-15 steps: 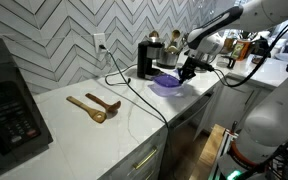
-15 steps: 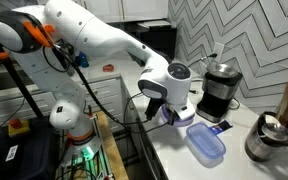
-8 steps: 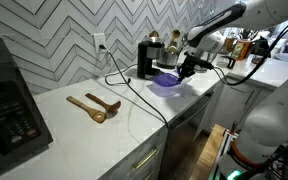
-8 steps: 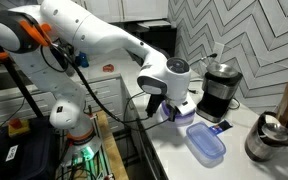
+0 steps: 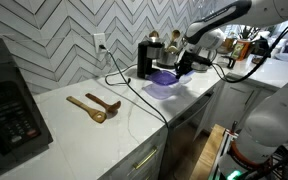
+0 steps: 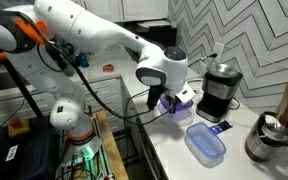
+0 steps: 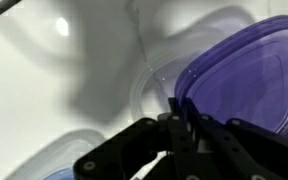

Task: Take the lids off the containers and place them on the counter

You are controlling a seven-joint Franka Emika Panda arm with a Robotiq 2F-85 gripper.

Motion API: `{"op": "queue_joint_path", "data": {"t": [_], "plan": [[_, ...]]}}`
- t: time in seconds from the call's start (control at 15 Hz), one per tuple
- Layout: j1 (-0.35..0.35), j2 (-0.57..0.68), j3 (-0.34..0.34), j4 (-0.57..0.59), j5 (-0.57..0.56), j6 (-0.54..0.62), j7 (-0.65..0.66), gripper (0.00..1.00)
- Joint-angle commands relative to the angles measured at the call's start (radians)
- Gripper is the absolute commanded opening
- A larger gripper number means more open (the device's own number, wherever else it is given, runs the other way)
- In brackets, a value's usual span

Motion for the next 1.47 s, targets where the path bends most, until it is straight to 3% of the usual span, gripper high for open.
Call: {"op": "queue_joint_path", "data": {"t": [0.0,0.4,0.73,1.07,1.4], "plan": [[-0.011,-0.069,0.001,-0.008,-0.068,-0.085,-0.002,0.02],[-0.034,-0.230,-0.005,-0.029,-0.165,-0.347,-0.034,0.02],[-0.112,-0.357,0.007,-0.041,-0.275,-0.503,0.051,0.02],[-0.187,-0.414,0.002,-0.052,-0.392,-0.569,0.141,0.02],[-0.205,-0.365,-0.004,-0.085,-0.464,-0.518,0.181,0.02]]}}
